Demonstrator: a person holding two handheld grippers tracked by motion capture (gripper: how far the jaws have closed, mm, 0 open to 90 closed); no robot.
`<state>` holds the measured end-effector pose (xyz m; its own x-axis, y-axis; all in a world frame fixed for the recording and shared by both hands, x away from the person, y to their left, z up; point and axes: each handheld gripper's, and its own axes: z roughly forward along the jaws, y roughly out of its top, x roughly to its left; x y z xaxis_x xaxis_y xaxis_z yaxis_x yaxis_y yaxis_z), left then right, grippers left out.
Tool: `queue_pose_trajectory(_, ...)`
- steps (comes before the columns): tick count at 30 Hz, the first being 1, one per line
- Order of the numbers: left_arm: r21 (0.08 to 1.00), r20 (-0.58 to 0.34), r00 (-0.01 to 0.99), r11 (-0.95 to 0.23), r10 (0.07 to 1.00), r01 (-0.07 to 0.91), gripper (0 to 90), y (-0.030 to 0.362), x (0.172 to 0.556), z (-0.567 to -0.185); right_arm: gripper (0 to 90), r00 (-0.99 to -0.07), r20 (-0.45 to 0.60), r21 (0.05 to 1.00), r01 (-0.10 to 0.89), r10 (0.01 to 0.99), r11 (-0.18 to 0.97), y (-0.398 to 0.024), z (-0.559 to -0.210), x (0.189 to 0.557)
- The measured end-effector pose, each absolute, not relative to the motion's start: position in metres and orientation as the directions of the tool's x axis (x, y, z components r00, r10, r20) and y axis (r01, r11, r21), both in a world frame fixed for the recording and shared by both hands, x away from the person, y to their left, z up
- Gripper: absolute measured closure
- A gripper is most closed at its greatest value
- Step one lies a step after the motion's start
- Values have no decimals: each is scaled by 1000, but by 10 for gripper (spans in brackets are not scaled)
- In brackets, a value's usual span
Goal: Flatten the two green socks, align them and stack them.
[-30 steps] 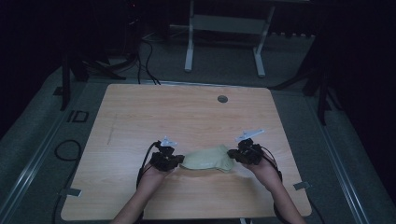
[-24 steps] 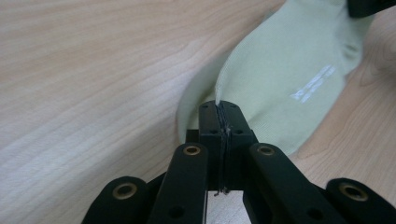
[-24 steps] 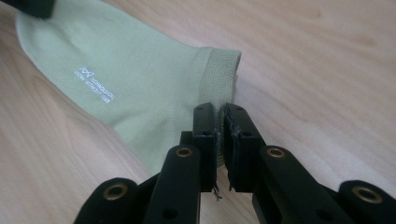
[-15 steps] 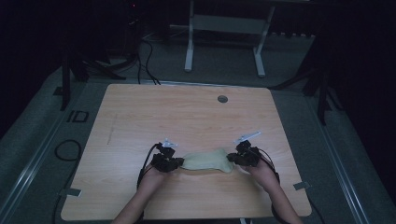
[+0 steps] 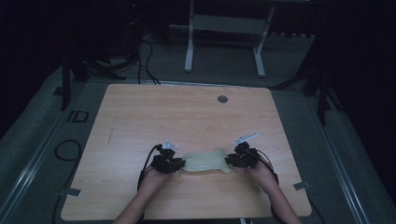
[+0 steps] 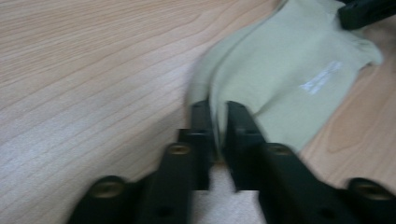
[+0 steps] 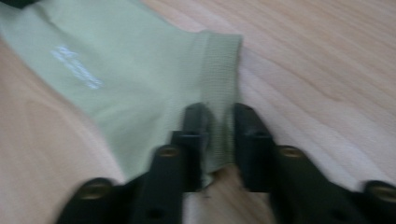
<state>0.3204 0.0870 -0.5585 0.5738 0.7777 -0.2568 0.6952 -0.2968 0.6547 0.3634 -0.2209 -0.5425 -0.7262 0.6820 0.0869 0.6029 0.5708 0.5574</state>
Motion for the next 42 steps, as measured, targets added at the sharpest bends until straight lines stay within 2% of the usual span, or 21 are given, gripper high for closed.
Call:
queue_pose_trajectory(1,655,-257,574,-297,778,695,668,87,320,-559,663,-728,91,553,604,679,573,-220,-542,363)
queue_pose_trajectory(2,684,-216,572,-296,791,667,604,88,316,-550,654,-729,71,551,597,681,583,-219,-539,362)
queue_pose_trajectory(5,719,-183,580,-295,794,630,553,88,312,-537,593,-738,45,565,575,673,592,-216,-527,358)
queue_pose_trajectory(9,757,-143,606,-308,782,576,559,80,304,-521,550,-748,38,603,546,663,582,-210,-510,353)
queue_pose_trajectory(11,764,-147,615,-306,775,568,608,77,303,-519,553,-750,40,621,536,660,571,-204,-504,350)
queue_pose_trajectory(13,759,-128,651,-349,748,550,695,65,301,-521,619,-761,34,633,518,648,576,-199,-502,347)
queue_pose_trajectory(14,759,-128,651,-349,748,550,713,65,301,-521,619,-761,34,633,518,648,576,-199,-502,347)
queue_pose_trajectory(15,738,-121,657,-375,744,561,751,58,304,-528,701,-774,22,631,502,633,591,-192,-504,346)
queue_pose_trajectory(17,722,-111,651,-390,751,572,784,55,309,-537,716,-779,17,629,496,627,599,-188,-508,344)
queue_pose_trajectory(26,685,-119,604,-375,788,624,780,66,321,-560,660,-807,4,564,489,590,665,-176,-543,348)
queue_pose_trajectory(27,688,-127,604,-369,787,625,780,68,322,-560,660,-807,4,564,489,590,665,-176,-543,348)
queue_pose_trajectory(29,688,-127,606,-370,786,624,720,74,324,-560,655,-806,11,585,485,592,650,-172,-548,347)
queue_pose_trajectory(37,700,-137,591,-345,795,626,712,83,329,-562,648,-812,-14,599,460,583,656,-162,-550,348)
queue_pose_trajectory(38,700,-141,592,-343,794,627,686,83,329,-562,642,-816,-15,598,456,578,659,-162,-550,349)
queue_pose_trajectory(42,721,-154,605,-330,781,609,618,83,324,-555,549,-824,-14,587,452,567,672,-159,-546,350)
